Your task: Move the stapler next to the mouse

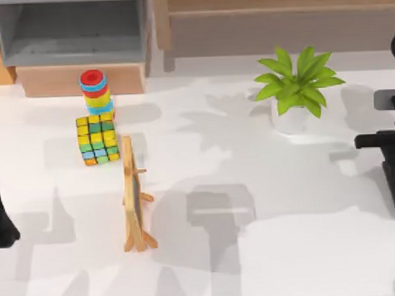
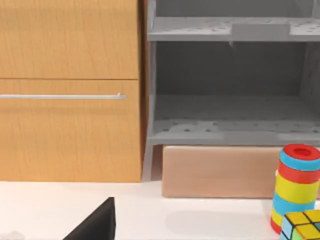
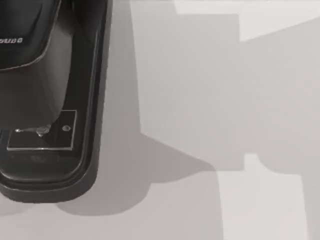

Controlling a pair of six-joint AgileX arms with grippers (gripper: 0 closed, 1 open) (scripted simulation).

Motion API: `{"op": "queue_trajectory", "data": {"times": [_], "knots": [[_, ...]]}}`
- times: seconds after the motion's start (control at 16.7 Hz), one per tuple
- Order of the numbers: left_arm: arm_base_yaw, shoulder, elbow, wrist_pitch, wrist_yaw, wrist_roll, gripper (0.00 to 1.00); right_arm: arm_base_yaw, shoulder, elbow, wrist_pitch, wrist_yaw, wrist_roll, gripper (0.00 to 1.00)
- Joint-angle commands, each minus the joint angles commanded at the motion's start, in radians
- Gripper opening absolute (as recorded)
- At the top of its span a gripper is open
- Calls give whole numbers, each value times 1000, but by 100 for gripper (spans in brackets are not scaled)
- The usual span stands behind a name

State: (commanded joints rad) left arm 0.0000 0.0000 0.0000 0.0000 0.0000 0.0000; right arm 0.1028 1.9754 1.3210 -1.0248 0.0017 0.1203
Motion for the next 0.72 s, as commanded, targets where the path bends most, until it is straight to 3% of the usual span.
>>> {"op": "queue_trajectory", "data": {"times": [0.42, 0.72], "knots": [[0, 0, 0, 0, 0, 0, 100, 0, 0, 0, 0, 0, 0, 98], [0, 0, 0, 0, 0, 0, 100, 0, 0, 0, 0, 0, 0, 100]]}}
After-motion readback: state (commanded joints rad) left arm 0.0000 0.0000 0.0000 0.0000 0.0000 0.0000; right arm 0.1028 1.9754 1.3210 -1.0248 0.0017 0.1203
